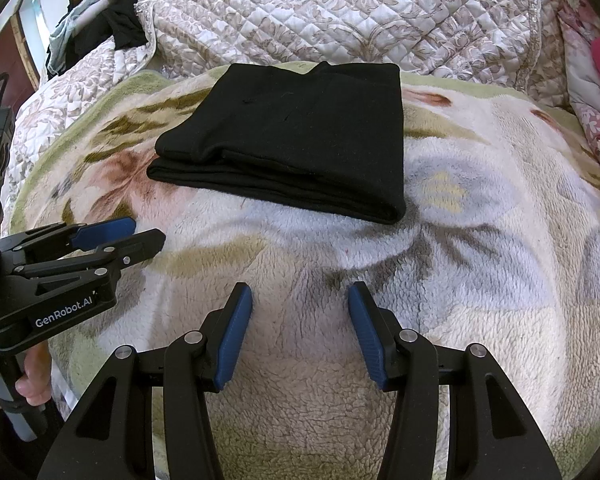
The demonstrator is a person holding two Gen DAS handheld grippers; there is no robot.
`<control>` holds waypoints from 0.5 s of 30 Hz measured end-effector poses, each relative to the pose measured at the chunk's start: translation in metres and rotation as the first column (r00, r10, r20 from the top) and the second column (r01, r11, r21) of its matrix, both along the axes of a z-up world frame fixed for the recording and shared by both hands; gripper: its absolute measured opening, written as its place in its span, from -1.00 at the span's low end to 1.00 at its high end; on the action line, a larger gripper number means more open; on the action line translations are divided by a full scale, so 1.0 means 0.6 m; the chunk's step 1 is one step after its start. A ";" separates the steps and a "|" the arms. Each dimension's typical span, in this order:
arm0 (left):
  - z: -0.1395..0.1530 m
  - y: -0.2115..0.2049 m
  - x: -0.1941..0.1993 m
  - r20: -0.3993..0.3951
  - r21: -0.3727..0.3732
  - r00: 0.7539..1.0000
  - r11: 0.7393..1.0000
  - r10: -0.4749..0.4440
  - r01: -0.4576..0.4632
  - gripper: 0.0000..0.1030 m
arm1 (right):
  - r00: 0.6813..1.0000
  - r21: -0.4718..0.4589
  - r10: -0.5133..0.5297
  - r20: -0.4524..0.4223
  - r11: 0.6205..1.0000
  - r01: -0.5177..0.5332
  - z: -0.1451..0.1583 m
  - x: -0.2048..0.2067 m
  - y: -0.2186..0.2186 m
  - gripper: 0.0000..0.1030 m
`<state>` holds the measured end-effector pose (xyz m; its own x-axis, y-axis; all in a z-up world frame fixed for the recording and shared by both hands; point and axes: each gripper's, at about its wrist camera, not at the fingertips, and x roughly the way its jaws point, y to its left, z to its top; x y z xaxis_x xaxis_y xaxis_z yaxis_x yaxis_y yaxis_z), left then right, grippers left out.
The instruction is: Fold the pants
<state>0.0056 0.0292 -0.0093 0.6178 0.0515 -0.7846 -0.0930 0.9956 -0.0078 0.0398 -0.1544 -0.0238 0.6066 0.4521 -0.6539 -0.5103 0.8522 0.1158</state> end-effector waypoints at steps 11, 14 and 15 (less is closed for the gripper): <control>0.001 0.001 -0.001 0.005 -0.001 1.000 1.000 0.001 -0.001 -0.15 | 1.000 0.000 -0.001 0.000 1.000 0.001 0.000 0.000 0.000 -0.01; 0.001 0.001 -0.001 0.004 -0.001 1.000 1.000 0.001 -0.001 -0.15 | 1.000 0.001 0.000 0.000 1.000 0.000 0.001 0.000 0.000 -0.01; 0.001 0.000 -0.001 0.004 0.000 1.000 1.000 0.002 -0.002 -0.15 | 1.000 0.000 0.000 0.000 1.000 0.000 0.001 0.000 0.000 -0.01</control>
